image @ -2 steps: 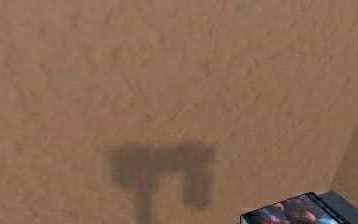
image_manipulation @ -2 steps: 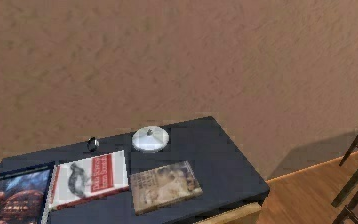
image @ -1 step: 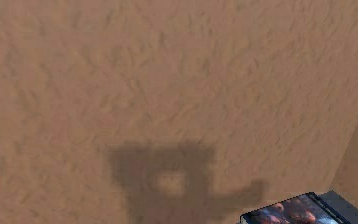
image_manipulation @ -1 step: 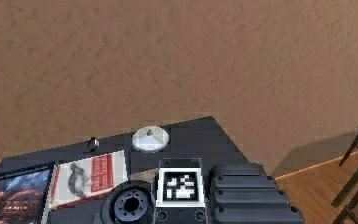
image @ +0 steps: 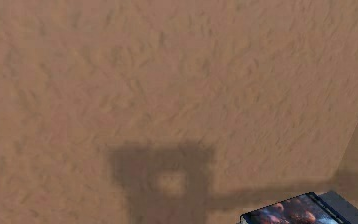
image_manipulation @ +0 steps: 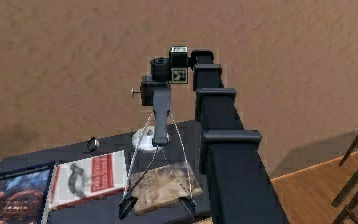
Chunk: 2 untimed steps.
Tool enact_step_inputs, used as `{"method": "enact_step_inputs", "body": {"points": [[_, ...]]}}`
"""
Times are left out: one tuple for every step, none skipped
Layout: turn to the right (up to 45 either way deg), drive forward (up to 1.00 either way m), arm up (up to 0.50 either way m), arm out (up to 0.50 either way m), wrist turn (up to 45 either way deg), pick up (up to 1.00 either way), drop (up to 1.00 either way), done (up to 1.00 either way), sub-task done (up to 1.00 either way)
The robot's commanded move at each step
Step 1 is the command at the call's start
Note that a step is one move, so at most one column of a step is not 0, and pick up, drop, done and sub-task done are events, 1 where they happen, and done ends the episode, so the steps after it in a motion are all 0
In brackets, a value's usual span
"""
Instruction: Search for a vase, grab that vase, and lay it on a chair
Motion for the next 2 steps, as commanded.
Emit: {"method": "enact_step_inputs", "body": {"points": [[0.0, 0.0, 0.0, 0.0, 45.0, 0.0, 0.0, 0.0, 0.0], [0.0, 0.0, 0.0, 0.0, 45.0, 0.0, 0.0, 0.0, 0.0]]}}
